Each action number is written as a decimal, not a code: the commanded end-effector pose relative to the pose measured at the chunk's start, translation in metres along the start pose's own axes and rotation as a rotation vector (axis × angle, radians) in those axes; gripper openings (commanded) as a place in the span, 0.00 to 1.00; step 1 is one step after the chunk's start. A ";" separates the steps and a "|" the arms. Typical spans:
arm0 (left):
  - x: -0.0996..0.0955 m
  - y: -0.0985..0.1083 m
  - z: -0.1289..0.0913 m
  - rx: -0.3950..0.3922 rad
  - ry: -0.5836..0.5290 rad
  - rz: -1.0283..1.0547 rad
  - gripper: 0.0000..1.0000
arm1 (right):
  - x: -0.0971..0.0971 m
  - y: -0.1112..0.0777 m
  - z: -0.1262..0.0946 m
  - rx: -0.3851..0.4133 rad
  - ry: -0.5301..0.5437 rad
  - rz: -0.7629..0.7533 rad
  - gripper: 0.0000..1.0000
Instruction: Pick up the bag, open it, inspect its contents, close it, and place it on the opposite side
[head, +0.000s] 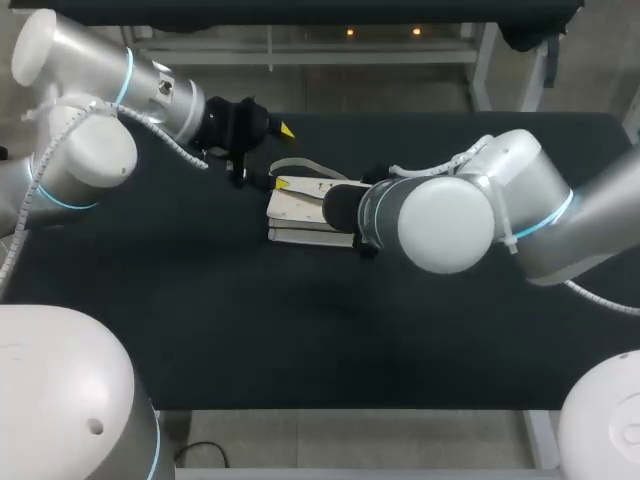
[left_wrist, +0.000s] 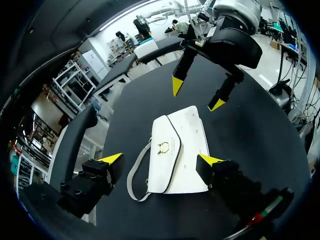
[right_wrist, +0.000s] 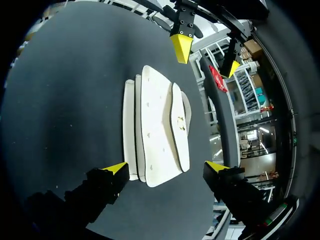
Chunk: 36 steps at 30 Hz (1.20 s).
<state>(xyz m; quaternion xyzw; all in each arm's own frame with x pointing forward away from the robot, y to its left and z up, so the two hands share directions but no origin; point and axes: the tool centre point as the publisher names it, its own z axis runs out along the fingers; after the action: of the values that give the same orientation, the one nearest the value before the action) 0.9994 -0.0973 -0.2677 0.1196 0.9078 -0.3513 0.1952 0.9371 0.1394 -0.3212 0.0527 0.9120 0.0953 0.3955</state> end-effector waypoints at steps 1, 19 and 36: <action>0.001 -0.003 -0.008 -0.069 0.040 -0.038 1.00 | -0.012 -0.008 -0.016 -0.053 0.039 0.004 1.00; 0.002 0.007 -0.022 -0.266 0.299 -0.461 1.00 | -0.048 -0.017 -0.031 0.050 0.353 0.079 1.00; 0.011 0.008 -0.018 -0.520 0.243 -0.368 1.00 | -0.049 -0.018 -0.031 0.052 0.361 0.075 1.00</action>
<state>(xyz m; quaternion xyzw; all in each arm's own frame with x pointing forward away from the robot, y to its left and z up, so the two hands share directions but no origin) 0.9876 -0.0763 -0.2665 -0.0574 0.9870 -0.1432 0.0445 0.9469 0.1091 -0.2702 0.0790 0.9669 0.0959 0.2231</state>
